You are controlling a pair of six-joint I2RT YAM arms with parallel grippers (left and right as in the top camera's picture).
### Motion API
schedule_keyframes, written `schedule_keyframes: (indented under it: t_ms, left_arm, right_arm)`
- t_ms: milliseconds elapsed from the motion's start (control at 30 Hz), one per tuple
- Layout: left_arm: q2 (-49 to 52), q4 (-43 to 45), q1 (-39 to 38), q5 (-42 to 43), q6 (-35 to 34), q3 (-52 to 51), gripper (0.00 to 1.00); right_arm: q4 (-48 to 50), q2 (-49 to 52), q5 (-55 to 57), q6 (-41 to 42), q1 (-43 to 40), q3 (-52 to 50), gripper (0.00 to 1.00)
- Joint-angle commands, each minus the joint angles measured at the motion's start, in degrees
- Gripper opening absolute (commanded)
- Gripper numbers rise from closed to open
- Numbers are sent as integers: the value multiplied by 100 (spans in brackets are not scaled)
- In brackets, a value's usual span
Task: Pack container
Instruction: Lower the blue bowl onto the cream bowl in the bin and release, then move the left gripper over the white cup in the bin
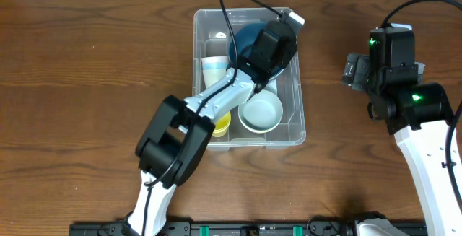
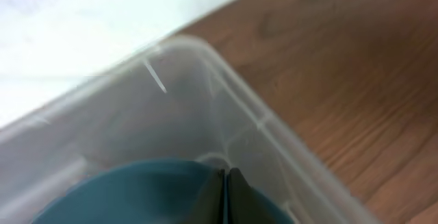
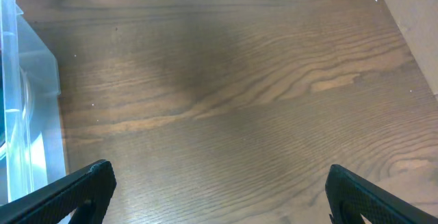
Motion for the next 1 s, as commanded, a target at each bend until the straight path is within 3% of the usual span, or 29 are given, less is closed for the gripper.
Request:
schedule_keyframes:
  t_ms: [0, 200, 433, 533, 700, 967]
  left_arm:
    - [94, 118, 39, 4, 380, 28, 6]
    - [-330, 131, 59, -520, 610, 31, 6]
    - [-1064, -627, 326, -1163, 691, 33, 6]
    - [-1296, -1257, 636, -1165, 503, 33, 6]
    - [-1471, -2393, 1316, -1045, -433, 33, 6]
    - [-1436, -3117, 2098, -92, -675, 33, 6]
  right_arm:
    - [-9, -55, 57, 46, -39, 85, 99]
    - [-9, -55, 57, 46, -39, 85, 99]
    - [-9, -55, 57, 46, -39, 85, 99]
    - [-9, -55, 57, 46, -39, 85, 99]
    - [-9, -55, 55, 48, -39, 85, 99]
    - [-9, -55, 57, 46, -39, 85, 99]
